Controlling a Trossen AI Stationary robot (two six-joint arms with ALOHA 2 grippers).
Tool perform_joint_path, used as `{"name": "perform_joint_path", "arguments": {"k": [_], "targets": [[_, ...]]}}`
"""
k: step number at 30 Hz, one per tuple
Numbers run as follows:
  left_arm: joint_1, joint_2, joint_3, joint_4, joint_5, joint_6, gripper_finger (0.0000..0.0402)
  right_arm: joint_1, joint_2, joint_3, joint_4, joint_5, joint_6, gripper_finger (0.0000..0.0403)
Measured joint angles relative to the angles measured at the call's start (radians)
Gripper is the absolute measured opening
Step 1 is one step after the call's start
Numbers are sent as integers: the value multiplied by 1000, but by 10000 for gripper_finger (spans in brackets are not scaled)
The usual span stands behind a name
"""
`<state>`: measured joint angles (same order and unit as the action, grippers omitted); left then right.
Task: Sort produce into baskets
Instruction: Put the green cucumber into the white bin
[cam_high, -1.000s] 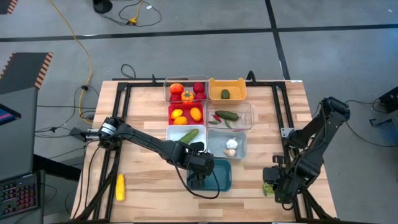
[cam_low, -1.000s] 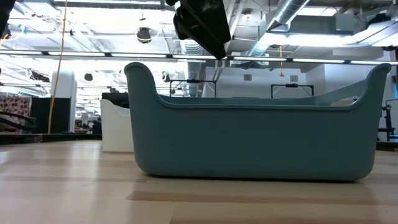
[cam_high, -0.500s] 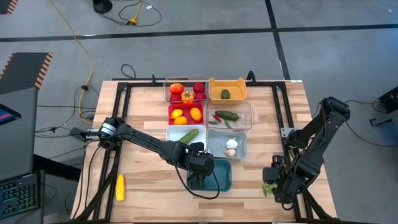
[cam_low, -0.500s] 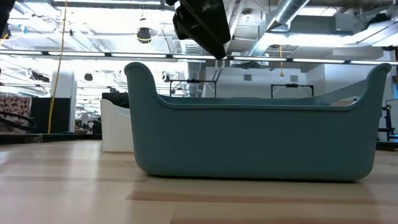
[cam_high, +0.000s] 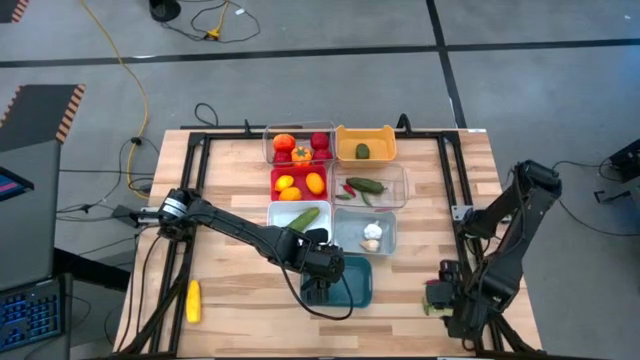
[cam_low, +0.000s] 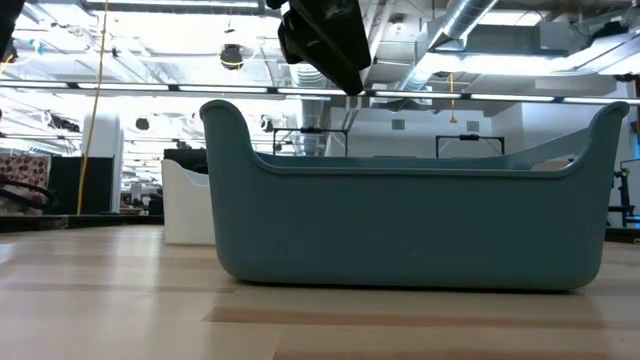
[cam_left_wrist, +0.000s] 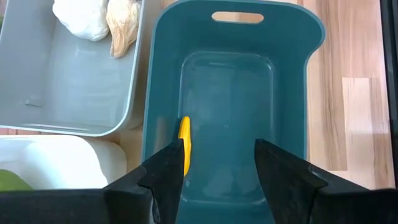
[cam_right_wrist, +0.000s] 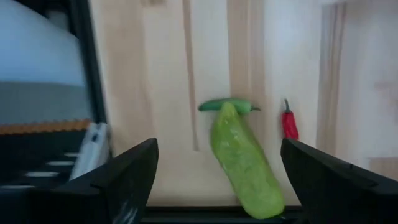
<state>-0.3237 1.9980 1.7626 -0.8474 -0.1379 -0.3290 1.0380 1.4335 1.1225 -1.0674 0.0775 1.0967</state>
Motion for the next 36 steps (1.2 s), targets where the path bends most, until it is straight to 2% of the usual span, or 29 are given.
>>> {"name": "perform_joint_path", "arguments": {"k": [11,25,29,32,36], "targets": [[0,0,0,0,0,0,182,8,199,0,-3,-35,-185,366],[0,0,0,0,0,0,182,7,372,-1,-58,-84,-189,366],[0,0,0,0,0,0,182,5,400,-1,-71,-148,-189,363],[0,0,0,0,0,0,182,0,406,-1,-93,-189,-189,346],[0,0,0,0,0,6,182,-7,398,-1,-105,-193,-189,297]]}}
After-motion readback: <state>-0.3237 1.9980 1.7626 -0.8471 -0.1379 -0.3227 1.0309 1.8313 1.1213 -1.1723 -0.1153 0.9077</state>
